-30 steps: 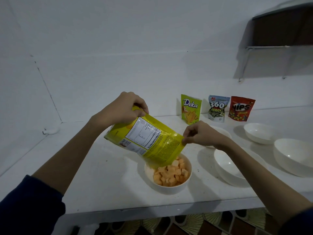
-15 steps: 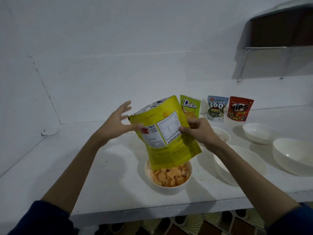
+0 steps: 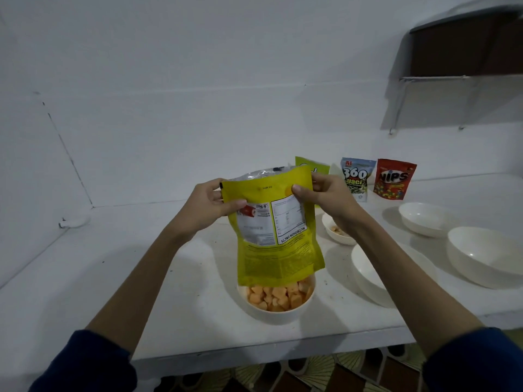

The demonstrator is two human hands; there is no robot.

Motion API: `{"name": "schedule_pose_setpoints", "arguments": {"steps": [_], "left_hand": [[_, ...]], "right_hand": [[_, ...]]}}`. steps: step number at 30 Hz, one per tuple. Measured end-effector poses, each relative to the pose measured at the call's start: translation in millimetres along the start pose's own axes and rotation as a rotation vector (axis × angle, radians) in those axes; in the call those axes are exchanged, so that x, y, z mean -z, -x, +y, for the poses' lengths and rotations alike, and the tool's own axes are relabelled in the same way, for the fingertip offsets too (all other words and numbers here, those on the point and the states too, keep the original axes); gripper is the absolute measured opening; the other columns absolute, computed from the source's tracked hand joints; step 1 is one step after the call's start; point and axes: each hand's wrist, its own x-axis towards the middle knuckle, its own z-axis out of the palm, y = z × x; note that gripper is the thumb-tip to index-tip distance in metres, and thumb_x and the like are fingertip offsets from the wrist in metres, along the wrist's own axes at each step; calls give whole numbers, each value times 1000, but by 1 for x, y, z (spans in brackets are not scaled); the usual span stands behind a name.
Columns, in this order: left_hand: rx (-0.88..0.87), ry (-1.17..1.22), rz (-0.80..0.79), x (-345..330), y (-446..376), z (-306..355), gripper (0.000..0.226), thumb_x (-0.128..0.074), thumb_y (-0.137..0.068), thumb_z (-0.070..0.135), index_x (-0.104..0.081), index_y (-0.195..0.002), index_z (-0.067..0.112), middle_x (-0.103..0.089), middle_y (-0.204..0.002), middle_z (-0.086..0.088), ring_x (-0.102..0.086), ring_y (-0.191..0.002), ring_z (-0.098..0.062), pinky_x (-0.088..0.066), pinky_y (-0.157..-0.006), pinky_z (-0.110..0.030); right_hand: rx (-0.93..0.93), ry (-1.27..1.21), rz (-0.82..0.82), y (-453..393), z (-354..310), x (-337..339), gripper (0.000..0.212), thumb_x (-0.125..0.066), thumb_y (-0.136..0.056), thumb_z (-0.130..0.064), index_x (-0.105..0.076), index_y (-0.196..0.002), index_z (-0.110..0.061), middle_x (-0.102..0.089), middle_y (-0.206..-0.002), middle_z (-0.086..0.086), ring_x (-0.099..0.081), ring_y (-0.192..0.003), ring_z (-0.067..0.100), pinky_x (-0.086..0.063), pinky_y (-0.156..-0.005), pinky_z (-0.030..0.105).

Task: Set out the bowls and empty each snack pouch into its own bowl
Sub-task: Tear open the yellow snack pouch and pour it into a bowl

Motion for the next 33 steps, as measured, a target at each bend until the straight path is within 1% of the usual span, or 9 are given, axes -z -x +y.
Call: {"name": "schedule_pose_setpoints", "arguments": {"steps": [5,9,14,18,22,25,27,30,33], "left_hand": [[-76,-63,177,1,-6,0,13,-71,-77,10,-59,-71,12,-68,-75,2,-67,-64,0,-54,-61,-14],[-62,-85,182,-1,-10,-1,18,-72,-75,10,-58,-65,16,-68,-67,8,-67,-62,-1,-53,-59,-15],[-56,-153,126,2,-10,5,13,-72,-76,11,-59,-73,13,-68,-77,-1,-67,-62,0,-55,-59,-15],[-58,-219,125,5,-8,7,13,-72,-76,14,-60,-76,17,-68,-77,2,-67,-70,-9,-56,-64,-20],[-39,-245,101,3,-6,5,11,-71,-78,16,-60,-76,18,-68,-78,0,-67,-76,-16,-54,-71,-29],[-24,-308,37,8,-9,8,8,-67,-81,18,-61,-76,15,-70,-80,-6,-67,-79,-22,-53,-78,-39],[-45,-380,-10,9,-14,14,6,-66,-83,17,-63,-79,13,-70,-83,-13,-66,-82,-28,-51,-82,-43],[-145,-445,-48,-3,-23,37,14,-68,-81,16,-60,-90,22,-66,-85,-9,-65,-80,-28,-52,-73,-35],[-274,-486,-102,-33,-31,72,32,-69,-79,15,-52,-86,41,-58,-83,6,-60,-69,-18,-49,-63,-21]], "right_hand": [[28,38,114,-6,2,2,23,-67,-79,-7,-64,-95,9,-71,-83,8,-66,-77,16,-53,-74,30],[-1,53,105,-8,4,5,21,-65,-81,-6,-67,-101,2,-71,-66,-16,-66,-69,-1,-52,-66,14],[-17,159,94,-5,-5,10,21,-67,-80,-13,-69,-98,-2,-70,-97,15,-64,-90,25,-52,-88,44],[-12,248,74,-1,-8,9,23,-69,-79,-16,-70,-95,2,-70,-100,22,-63,-99,39,-50,-89,53],[-39,243,86,0,-12,9,24,-69,-79,-15,-70,-97,1,-70,-101,20,-65,-97,33,-52,-88,47],[-22,321,53,2,-18,10,22,-72,-76,-13,-70,-92,3,-69,-96,26,-60,-77,24,-49,-68,35],[3,373,39,4,-26,17,18,-74,-74,-9,-68,-89,0,-68,-95,29,-58,-75,24,-51,-67,38],[30,416,48,14,-41,40,16,-74,-74,-9,-66,-88,-9,-67,-93,30,-61,-76,35,-52,-70,45],[33,398,80,32,-54,80,13,-74,-73,-8,-65,-81,-14,-66,-80,24,-59,-66,20,-48,-57,30]]}}
